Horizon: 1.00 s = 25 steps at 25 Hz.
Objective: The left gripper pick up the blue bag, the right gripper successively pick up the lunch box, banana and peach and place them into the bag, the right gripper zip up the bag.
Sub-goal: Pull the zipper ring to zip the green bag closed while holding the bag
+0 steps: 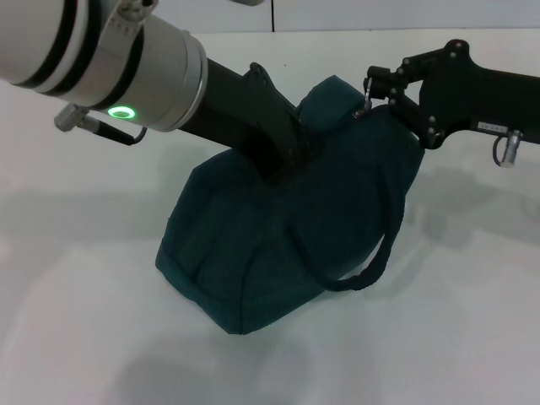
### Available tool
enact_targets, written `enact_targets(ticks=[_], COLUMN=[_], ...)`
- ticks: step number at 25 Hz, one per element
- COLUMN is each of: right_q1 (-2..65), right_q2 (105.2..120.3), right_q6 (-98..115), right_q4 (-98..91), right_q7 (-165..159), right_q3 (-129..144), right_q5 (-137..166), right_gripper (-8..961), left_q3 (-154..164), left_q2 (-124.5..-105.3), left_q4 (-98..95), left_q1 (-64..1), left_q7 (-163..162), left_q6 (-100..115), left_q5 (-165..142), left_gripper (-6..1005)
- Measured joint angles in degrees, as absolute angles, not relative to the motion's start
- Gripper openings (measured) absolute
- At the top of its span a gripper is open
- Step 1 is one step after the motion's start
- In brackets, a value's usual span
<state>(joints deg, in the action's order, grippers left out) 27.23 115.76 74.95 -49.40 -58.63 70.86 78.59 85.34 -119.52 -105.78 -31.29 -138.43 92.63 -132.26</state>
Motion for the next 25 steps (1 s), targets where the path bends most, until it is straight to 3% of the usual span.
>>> enact_targets(ticks=[25], right_q1=[25.0], right_q2=[115.61], right_q6=[68.6], right_q4=[-49.5], right_q7=[-56.5], right_q3=[68.2], right_q5=[75.4], right_gripper=[53], left_q3=[81.3], left_q2=[-119.51], left_q4=[-106.0], left_q1=[-30.7], left_q7=[-138.4], left_q6=[92.9], left_q5=[-130.4], left_gripper=[58])
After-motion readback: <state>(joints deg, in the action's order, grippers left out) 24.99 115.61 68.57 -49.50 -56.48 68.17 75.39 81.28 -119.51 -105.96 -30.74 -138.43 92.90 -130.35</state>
